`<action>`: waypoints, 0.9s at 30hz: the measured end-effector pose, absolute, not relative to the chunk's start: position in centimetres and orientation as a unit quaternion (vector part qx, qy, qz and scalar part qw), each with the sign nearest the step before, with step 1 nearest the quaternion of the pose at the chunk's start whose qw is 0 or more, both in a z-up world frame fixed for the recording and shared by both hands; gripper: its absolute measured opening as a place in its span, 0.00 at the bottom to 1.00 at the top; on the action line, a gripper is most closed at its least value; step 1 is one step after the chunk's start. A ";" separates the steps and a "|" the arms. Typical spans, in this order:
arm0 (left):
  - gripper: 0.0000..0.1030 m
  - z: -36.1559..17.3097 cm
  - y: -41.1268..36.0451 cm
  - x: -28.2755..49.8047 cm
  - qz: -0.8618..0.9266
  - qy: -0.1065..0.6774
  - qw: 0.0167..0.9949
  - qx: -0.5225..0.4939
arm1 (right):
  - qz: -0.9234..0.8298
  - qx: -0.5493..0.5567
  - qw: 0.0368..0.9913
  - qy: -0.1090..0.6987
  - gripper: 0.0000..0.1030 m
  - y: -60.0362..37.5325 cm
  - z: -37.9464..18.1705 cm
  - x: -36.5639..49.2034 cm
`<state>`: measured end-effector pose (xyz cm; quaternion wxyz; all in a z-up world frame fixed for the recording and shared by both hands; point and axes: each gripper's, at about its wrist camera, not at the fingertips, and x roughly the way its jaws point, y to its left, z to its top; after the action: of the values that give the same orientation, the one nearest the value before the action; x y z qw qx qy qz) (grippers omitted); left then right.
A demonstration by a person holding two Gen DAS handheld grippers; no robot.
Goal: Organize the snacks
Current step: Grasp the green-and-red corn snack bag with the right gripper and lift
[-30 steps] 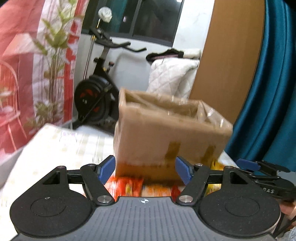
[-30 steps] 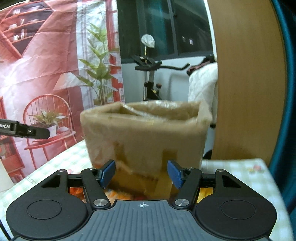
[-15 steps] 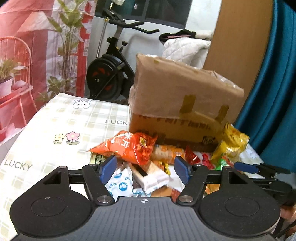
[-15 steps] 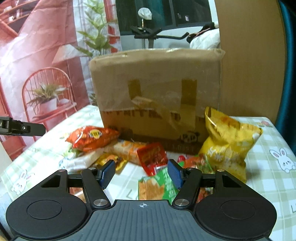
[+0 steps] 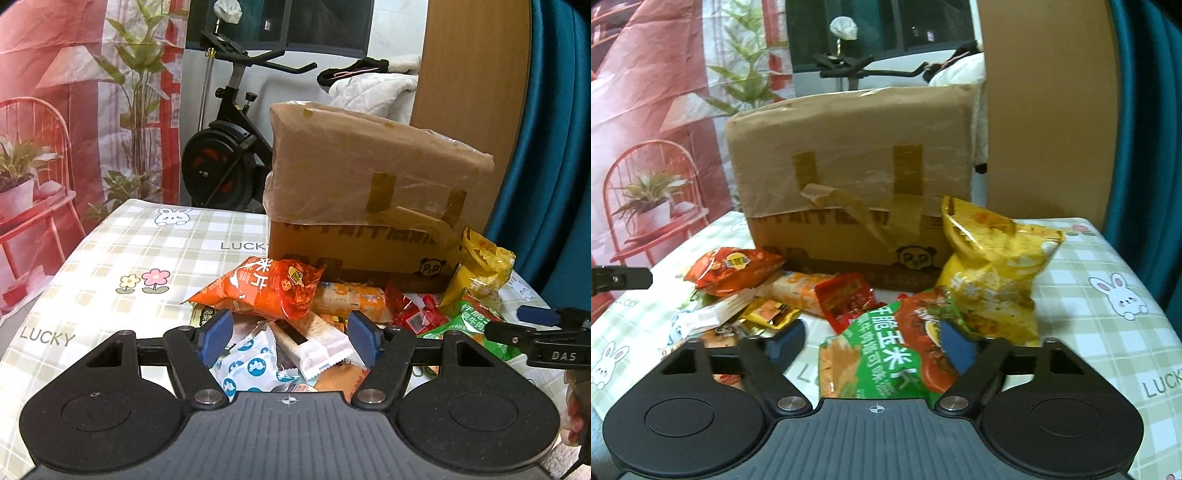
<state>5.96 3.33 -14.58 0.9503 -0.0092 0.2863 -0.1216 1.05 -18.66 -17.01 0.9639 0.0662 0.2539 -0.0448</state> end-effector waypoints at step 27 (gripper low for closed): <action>0.68 -15.9 3.4 6.4 -0.125 0.304 0.944 -0.012 | -0.049 0.199 0.926 0.316 0.91 -23.0 -22.6 5.2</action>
<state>6.44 3.44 -15.94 0.9444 -0.0115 0.3039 -0.1248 5.18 -22.96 -22.59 0.9263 0.1988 0.3164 -0.0488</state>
